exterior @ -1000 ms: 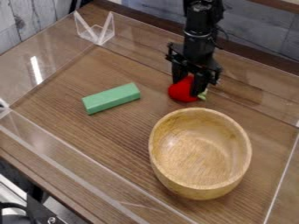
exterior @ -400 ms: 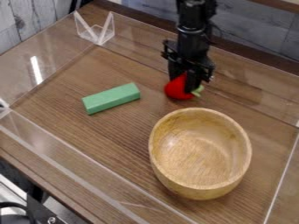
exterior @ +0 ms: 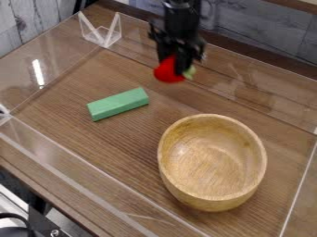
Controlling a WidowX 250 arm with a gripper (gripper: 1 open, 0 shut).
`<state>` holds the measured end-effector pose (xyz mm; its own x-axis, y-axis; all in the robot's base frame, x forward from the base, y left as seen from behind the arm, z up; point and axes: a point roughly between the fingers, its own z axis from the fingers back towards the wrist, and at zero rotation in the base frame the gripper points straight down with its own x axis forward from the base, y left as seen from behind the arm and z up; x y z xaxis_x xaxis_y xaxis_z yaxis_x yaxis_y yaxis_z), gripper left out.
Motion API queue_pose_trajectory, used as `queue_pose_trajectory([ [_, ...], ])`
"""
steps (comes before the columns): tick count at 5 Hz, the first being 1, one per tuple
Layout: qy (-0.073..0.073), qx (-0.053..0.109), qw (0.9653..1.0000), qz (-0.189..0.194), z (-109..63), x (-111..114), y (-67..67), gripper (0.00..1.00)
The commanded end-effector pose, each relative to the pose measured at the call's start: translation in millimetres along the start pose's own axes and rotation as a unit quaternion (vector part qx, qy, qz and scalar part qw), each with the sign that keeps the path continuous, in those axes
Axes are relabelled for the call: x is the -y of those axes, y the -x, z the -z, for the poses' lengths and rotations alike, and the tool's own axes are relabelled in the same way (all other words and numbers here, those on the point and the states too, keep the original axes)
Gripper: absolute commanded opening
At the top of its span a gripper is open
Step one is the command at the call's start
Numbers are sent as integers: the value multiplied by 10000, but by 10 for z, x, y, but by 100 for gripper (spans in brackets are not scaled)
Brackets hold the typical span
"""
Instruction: Move the red fruit to the left
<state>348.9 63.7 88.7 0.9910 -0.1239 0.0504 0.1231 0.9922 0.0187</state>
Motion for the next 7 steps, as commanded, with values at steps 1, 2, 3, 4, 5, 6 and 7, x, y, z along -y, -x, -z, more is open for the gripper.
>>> queue_pose_trajectory([
  [1,-192,447,9985,-257,-388,-184,-65,0],
  [2,-216,457,9981,-354,-441,-326,-62,0],
  [3,-231,447,9979,-404,-450,-439,-79,0],
  [4,-243,425,9981,-385,-289,-589,-189,0],
  [5,-245,402,9983,-331,-130,-712,-205,0],
  [6,-220,371,9990,-118,-69,-810,-185,0],
  [7,-174,332,9993,92,-8,-865,-152,0],
])
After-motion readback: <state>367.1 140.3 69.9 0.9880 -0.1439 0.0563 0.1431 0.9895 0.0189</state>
